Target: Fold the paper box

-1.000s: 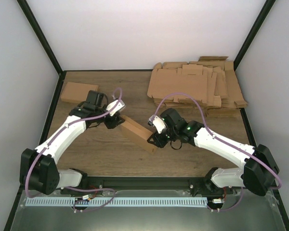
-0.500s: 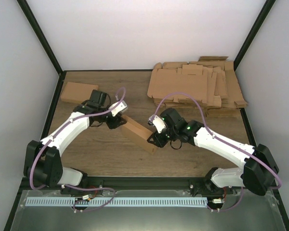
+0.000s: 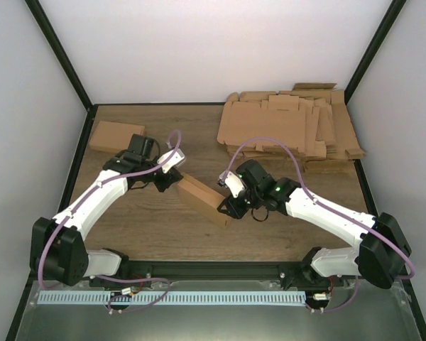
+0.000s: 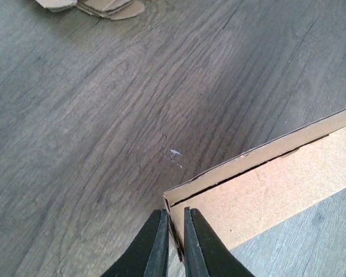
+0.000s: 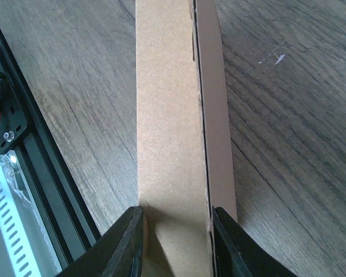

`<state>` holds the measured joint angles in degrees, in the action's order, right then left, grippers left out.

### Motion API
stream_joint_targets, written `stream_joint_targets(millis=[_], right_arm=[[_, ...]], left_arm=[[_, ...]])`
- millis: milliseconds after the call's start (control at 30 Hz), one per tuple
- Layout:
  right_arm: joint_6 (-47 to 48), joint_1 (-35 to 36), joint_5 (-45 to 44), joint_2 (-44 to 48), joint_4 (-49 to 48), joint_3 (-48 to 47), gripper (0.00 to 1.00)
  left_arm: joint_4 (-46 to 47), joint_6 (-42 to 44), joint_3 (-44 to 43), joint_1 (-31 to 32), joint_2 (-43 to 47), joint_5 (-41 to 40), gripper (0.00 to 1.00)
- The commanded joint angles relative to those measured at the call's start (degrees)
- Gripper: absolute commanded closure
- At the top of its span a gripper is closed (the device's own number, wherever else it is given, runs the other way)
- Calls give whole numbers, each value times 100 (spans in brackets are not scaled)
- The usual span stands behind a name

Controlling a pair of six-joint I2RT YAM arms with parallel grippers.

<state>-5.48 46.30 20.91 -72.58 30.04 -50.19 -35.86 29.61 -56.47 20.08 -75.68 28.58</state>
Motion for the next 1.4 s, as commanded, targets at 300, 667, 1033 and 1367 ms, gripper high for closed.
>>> stream_joint_targets(millis=[300,667,1033,1367], right_arm=[[-165,29,-214,-20,-36,-294,66],[-277,27,-440,-12,6,-359,67],[-369,30,-875,93,-34,-405,60],[-455,28,-1149,325,91,-579,51]], left_arm=[[247,-1039,303,243,186,-91,96],[1272,-2120,992,422,613,-302,96],[2113,-2909,1784,507,1029,-568,96],[2352,-3005,2275,686,1341,-833,96]])
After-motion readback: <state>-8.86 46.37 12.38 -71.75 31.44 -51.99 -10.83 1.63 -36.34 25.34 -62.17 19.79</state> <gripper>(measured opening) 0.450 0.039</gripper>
